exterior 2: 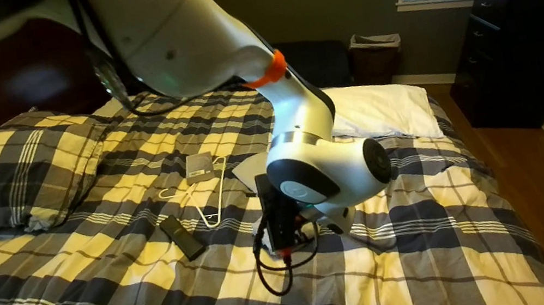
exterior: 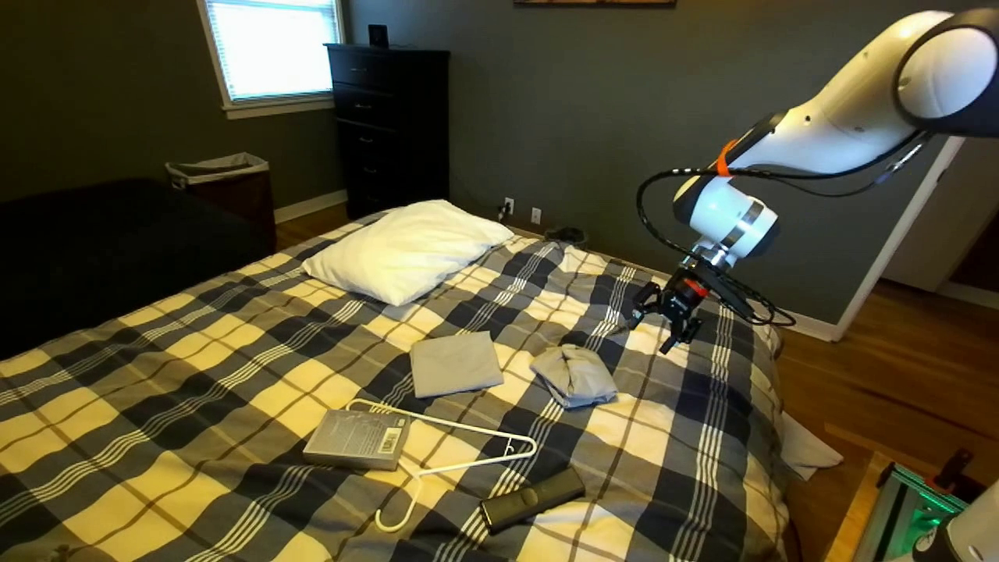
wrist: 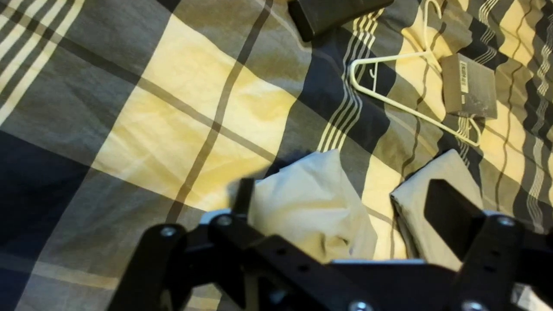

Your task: Put the right cloth on the left cloth

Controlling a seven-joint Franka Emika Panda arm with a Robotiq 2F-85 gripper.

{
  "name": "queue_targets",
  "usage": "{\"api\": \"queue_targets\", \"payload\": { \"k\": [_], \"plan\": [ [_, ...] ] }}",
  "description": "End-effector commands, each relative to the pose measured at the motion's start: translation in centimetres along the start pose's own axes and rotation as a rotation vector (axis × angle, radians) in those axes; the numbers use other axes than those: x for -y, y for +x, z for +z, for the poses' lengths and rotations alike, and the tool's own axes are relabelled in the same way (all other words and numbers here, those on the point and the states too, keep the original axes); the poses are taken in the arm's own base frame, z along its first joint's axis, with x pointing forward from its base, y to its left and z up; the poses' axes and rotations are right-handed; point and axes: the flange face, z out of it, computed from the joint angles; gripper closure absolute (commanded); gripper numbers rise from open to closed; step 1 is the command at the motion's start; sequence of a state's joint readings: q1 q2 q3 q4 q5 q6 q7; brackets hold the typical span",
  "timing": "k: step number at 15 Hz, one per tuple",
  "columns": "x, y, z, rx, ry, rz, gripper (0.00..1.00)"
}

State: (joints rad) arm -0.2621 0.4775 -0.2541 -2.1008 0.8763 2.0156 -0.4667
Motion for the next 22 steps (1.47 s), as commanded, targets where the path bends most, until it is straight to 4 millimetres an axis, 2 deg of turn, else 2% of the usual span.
{"api": "queue_targets", "payload": {
  "k": [1,5,8,15,20,21,22],
  "plan": [
    [-2.1,6.7,3.7,0.041,-0.019,0.066,0.00],
    [-1.5,11.4,6.6,0.012,-0.063,0.084,0.00],
    [-0.9,13.6,8.2,-0.014,-0.090,0.081,0.00],
    [-0.4,15.8,11.9,0.017,-0.149,0.065,0.00],
    [1.3,17.4,13.6,-0.009,-0.112,0.048,0.00],
    [1.7,17.7,13.9,-0.009,-0.113,0.045,0.11],
    [1.9,17.9,14.1,-0.006,-0.113,0.043,0.27]
  ]
}}
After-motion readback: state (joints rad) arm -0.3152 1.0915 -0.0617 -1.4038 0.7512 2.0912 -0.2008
